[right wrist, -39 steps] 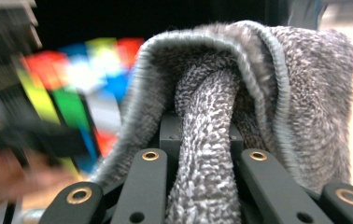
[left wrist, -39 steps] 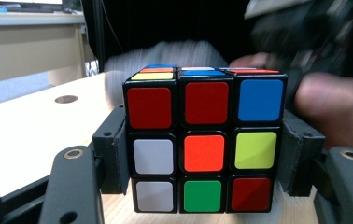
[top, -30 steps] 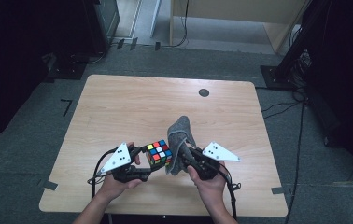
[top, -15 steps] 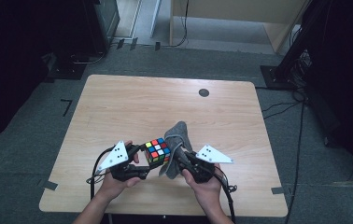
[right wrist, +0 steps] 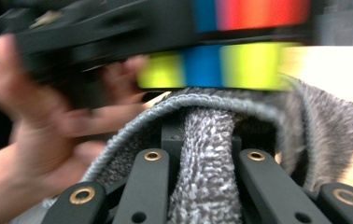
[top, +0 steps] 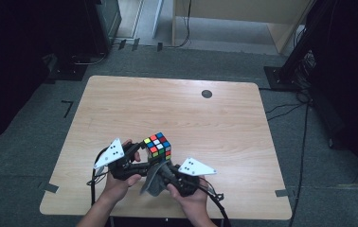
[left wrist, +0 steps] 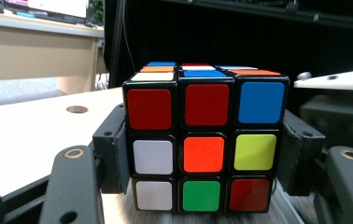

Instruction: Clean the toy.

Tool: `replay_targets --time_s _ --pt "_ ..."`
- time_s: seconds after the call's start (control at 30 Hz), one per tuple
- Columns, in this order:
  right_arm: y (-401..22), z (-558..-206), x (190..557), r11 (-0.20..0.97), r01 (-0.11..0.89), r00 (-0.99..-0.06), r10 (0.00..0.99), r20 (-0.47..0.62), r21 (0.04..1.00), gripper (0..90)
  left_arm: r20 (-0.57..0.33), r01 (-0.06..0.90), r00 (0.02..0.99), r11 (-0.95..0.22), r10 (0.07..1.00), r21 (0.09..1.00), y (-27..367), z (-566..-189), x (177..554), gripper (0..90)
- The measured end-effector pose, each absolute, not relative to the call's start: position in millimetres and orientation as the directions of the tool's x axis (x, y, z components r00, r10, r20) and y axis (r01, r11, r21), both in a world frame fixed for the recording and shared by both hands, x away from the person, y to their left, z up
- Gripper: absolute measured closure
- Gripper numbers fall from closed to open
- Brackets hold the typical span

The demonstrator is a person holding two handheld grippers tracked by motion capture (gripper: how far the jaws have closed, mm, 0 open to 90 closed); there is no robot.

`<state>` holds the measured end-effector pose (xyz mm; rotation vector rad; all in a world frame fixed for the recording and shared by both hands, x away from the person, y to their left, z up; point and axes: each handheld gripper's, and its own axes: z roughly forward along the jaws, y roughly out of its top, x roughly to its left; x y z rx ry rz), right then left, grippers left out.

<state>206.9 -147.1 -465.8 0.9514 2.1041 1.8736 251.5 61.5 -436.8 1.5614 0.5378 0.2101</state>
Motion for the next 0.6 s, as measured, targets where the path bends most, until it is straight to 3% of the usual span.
replay_targets --time_s 0.13,0.23,0.3,0.47,0.6 --pt "-145 -469 209 0.051 0.37 -0.76 0.59 0.271 0.928 79.8 -0.209 0.205 0.858 0.059 0.469 0.977 67 -432 252 34.5" --pt "-166 -466 217 -0.06 0.383 -0.678 0.66 0.324 0.922 79.8 -0.233 0.22 0.855 0.082 0.462 0.972 69 -432 253 34.5" --pt "-169 -462 218 -0.092 0.37 -0.681 0.65 0.338 0.924 79.7 -0.235 0.221 0.857 0.084 0.458 0.972 65 -434 252 34.5" --pt "-148 -467 209 -0.002 0.348 -0.767 0.574 0.286 0.938 79.4 -0.211 0.216 0.858 0.044 0.468 0.975 59 -437 251 34.5" --pt "-154 -472 219 0.004 0.412 -0.725 0.607 0.326 0.911 79.2 -0.229 0.221 0.854 0.072 0.467 0.973 63 -434 251 34.5"
